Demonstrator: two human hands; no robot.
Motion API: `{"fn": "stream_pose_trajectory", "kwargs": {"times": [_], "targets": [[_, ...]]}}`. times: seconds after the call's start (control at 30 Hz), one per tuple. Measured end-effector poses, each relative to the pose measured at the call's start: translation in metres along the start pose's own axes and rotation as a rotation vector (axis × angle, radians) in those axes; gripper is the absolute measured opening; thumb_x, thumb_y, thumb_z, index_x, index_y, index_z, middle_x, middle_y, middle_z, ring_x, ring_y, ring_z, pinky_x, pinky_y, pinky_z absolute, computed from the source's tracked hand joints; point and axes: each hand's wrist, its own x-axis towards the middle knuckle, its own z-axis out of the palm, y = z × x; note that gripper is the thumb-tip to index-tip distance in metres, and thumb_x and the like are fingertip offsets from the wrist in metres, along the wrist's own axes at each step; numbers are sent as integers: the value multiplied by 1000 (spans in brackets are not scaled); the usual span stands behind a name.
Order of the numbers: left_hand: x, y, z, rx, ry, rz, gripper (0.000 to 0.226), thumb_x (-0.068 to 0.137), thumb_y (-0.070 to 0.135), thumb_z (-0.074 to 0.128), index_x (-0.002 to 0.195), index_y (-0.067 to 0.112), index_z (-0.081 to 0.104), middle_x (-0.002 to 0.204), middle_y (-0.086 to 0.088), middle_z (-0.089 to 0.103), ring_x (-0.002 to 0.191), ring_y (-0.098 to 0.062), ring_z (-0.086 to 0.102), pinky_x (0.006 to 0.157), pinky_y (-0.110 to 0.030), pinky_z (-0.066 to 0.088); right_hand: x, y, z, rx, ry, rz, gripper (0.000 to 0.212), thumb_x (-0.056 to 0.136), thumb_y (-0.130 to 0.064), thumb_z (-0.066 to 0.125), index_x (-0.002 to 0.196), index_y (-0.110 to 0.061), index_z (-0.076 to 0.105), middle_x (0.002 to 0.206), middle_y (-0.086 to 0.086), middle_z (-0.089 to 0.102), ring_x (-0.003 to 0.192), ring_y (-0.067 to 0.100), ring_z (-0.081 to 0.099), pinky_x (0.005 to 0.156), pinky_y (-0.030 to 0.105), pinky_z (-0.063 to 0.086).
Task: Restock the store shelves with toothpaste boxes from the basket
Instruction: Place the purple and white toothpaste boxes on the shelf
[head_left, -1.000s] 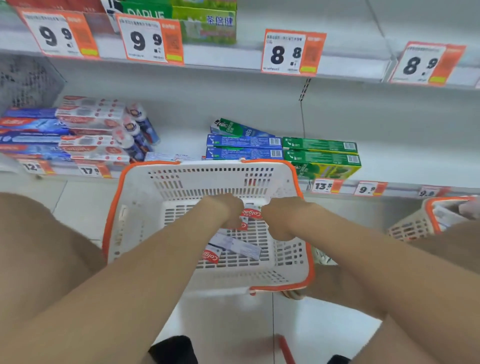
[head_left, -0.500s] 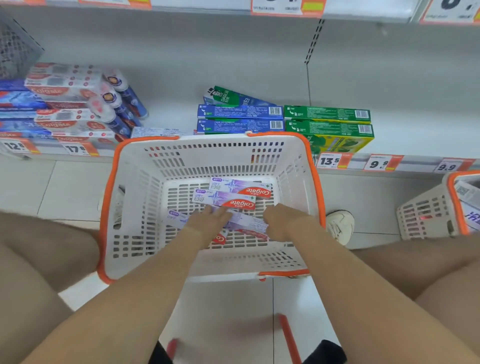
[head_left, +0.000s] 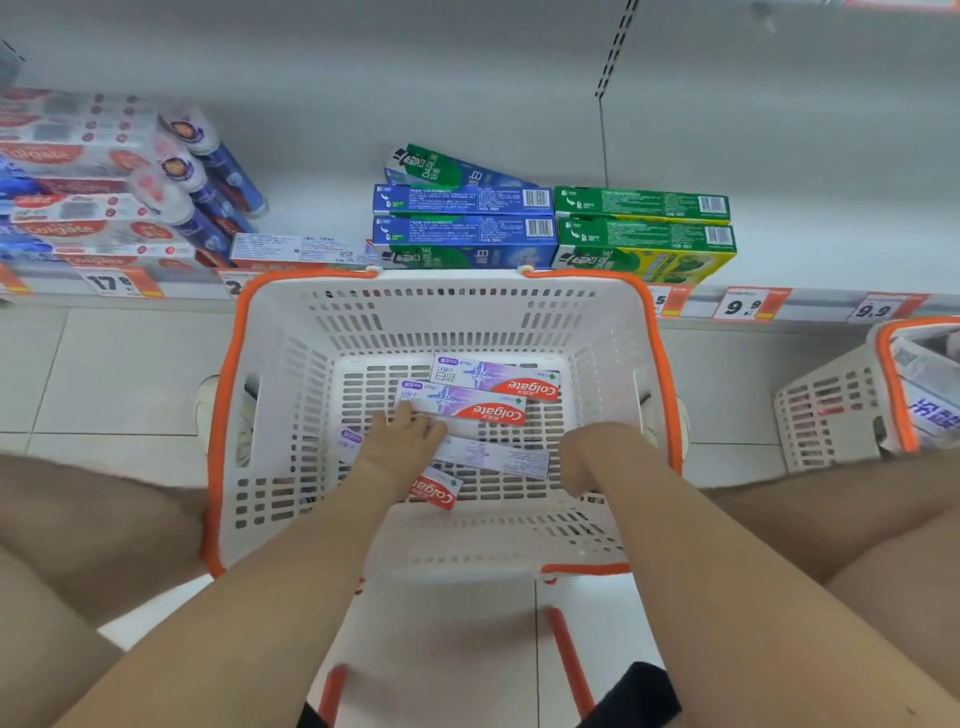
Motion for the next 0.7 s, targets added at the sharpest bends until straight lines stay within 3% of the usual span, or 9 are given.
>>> {"fn": "stream_pose_trajectory", "kwargs": {"times": [0.13, 0.23, 0.3, 0.4, 0.5, 0.6, 0.7], "targets": [[-4, 6, -3, -148, 3, 40, 92, 77, 52, 79, 146, 17, 29, 141, -9, 46, 126, -34, 53, 109, -54, 39, 5, 2, 1, 166, 101, -7, 30, 100, -19, 56, 128, -11, 58, 112, 6, 62, 95, 24, 62, 83, 35, 50], [-4, 11, -18, -380, 42, 43, 39, 98, 32, 59, 129, 12, 45, 125, -11, 56, 100, -33, 63, 87, -46, 53, 8, 7, -3, 237, 145, -32, 23, 101, -14, 51, 123, -11, 56, 102, 3, 58, 87, 20, 60, 80, 34, 50], [-3, 15, -27, -416, 72, 37, 24, 103, 23, 51, 123, 10, 53, 121, -12, 58, 104, -34, 63, 89, -49, 54, 10, 9, -7, 258, 193, -36, 8, 99, -9, 48, 103, -11, 55, 90, 3, 55, 74, 17, 55, 71, 32, 47], [-7, 18, -19, -451, -24, -20, 61, 97, 41, 63, 149, 18, 41, 146, -5, 49, 128, -30, 57, 102, -48, 50, 9, 5, -11, 277, 223, -49, 21, 97, -5, 46, 78, -15, 47, 82, 4, 52, 66, 17, 48, 57, 29, 39], [-12, 19, -2, -535, -172, -44, 93, 89, 47, 75, 161, 19, 22, 160, -2, 34, 137, -28, 51, 107, -48, 48, 16, 0, -9, 280, 222, -103, 23, 97, -6, 48, 76, -16, 48, 84, 5, 56, 68, 18, 51, 58, 29, 39], [-9, 27, 6, -602, -151, -27, 95, 86, 35, 83, 156, 14, 22, 152, -7, 39, 128, -30, 55, 101, -44, 51, 24, -3, -7, 281, 223, -133, 18, 95, -9, 50, 80, -17, 53, 98, 8, 63, 75, 20, 57, 66, 32, 46], [-6, 31, 5, -558, -80, 37, 94, 84, 28, 83, 155, 19, 20, 140, -7, 48, 115, -29, 61, 86, -39, 51, 24, -5, -10, 309, 235, -153, 13, 96, -8, 51, 85, -16, 53, 103, 8, 62, 82, 23, 59, 76, 35, 52]]}}
